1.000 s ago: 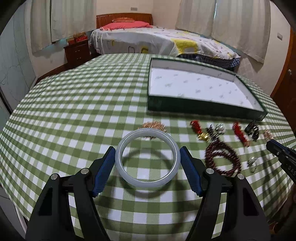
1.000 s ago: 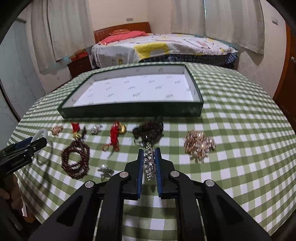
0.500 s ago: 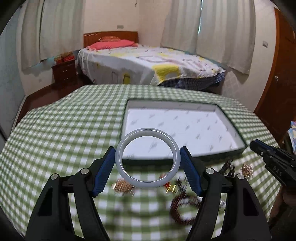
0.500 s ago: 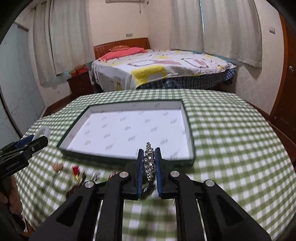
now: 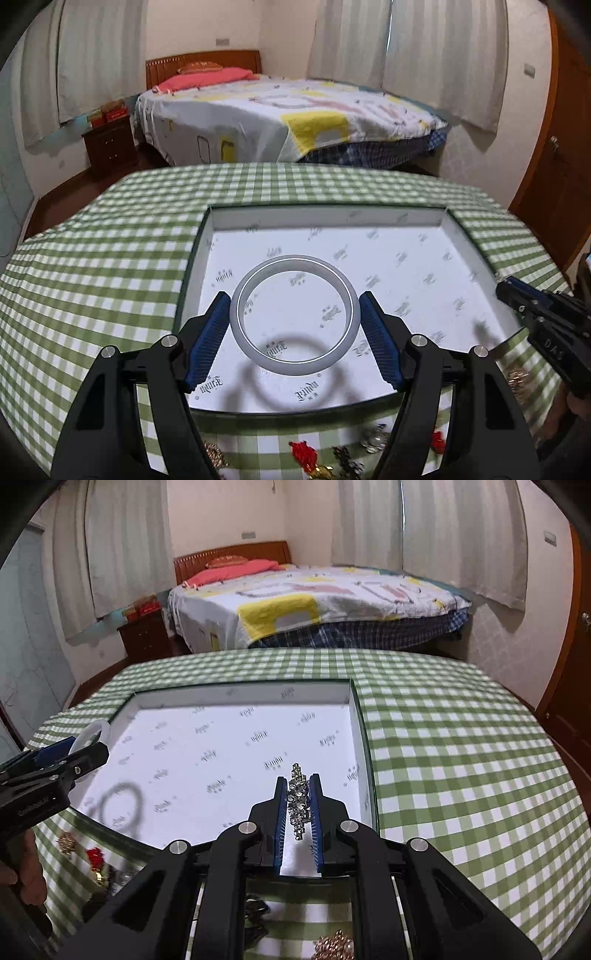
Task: Organize jewelry
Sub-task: 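Carry the bangle into the green box and open the left tool while the right tool releases the pin there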
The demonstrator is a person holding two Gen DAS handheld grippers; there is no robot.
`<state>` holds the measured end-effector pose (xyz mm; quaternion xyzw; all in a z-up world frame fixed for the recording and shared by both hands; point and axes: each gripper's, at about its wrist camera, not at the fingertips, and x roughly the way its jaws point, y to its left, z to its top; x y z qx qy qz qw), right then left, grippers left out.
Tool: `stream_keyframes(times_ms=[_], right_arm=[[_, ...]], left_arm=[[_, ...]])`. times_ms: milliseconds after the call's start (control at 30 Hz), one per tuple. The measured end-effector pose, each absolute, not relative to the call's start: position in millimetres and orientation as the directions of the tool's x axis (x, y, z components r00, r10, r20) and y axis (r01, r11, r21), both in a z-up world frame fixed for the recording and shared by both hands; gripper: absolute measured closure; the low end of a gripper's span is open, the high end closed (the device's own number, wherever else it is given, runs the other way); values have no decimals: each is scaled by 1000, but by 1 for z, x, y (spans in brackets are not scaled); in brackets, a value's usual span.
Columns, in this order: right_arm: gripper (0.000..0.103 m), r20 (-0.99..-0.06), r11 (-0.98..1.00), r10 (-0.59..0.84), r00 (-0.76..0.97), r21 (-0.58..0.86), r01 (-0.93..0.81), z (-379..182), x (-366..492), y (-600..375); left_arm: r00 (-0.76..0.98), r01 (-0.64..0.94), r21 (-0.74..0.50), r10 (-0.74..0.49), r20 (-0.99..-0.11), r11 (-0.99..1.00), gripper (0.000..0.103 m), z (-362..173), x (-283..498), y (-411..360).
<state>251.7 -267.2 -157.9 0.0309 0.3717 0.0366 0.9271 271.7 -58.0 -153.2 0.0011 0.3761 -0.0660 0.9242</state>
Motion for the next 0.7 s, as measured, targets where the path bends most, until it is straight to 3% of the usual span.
stream_keyframes(times_ms=[500,700], right_arm=[[90,-749,997,73,658,68,-33,-189,264,-272],[87,-748,997,78,659,75,-33,-189,265,-271]], left_arm=[[617,136,-6,-89,-782,991,34,-198,287,-56],[625,138,-21,-103,-774,990,26,-198,287,-57]])
